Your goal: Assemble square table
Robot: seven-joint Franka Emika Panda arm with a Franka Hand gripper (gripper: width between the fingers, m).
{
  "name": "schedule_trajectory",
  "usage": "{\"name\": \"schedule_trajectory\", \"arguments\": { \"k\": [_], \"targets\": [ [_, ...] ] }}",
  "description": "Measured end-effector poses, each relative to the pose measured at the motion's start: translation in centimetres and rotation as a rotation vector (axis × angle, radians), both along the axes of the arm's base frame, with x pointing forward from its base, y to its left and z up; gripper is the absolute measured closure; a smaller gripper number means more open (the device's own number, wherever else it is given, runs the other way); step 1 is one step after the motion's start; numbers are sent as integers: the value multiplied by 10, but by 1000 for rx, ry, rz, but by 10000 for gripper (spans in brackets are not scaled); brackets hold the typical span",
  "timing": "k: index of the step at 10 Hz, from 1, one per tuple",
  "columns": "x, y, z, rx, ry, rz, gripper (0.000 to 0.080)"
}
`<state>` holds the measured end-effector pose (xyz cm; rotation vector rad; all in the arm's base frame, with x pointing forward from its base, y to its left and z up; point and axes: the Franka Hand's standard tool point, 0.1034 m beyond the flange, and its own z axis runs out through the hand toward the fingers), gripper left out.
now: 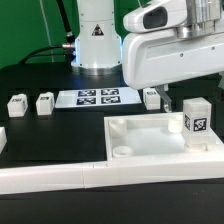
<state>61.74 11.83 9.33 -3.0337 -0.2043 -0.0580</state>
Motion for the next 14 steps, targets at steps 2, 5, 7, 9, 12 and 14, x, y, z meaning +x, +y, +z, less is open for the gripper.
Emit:
{"name": "schedule_trajectory", "arguments": {
  "k": [2, 5, 7, 9, 12, 14],
  "targets": [
    [14, -12, -1, -13, 126, -4, 150],
    [19, -9, -7, -12, 117, -43, 150],
    [19, -9, -8, -13, 120, -61, 163],
    [19, -9, -8, -14, 124, -100, 510],
    [18, -7, -8, -16, 150, -357, 509],
    [18, -4, -8, -12, 169, -528, 509]
  ]
}}
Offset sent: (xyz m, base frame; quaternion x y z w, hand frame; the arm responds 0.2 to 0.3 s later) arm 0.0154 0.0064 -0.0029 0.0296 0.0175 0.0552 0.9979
